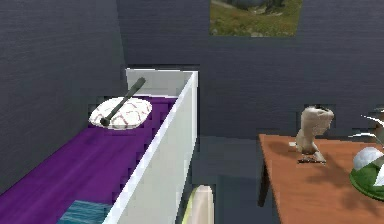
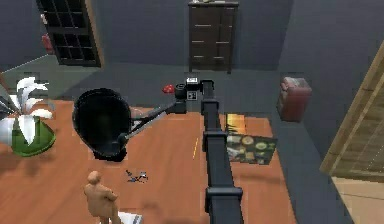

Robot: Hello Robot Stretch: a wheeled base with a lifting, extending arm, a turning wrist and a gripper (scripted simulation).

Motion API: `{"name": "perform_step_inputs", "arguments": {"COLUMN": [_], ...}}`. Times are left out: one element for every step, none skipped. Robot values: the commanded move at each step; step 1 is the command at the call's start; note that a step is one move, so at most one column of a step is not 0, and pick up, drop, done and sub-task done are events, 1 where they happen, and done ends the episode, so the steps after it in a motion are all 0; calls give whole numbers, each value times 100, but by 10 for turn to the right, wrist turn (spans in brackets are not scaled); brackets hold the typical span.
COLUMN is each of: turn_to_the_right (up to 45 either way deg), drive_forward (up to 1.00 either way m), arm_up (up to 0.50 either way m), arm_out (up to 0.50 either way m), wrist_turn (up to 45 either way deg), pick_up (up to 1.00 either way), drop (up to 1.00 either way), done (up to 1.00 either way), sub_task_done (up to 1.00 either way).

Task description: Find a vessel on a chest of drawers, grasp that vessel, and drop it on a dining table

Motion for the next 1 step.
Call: {"name": "perform_step_inputs", "arguments": {"turn_to_the_right": [0], "drive_forward": [0], "arm_up": [0], "arm_out": [0], "wrist_turn": [0], "pick_up": [0], "drop": [100], "done": [0], "sub_task_done": [0]}}
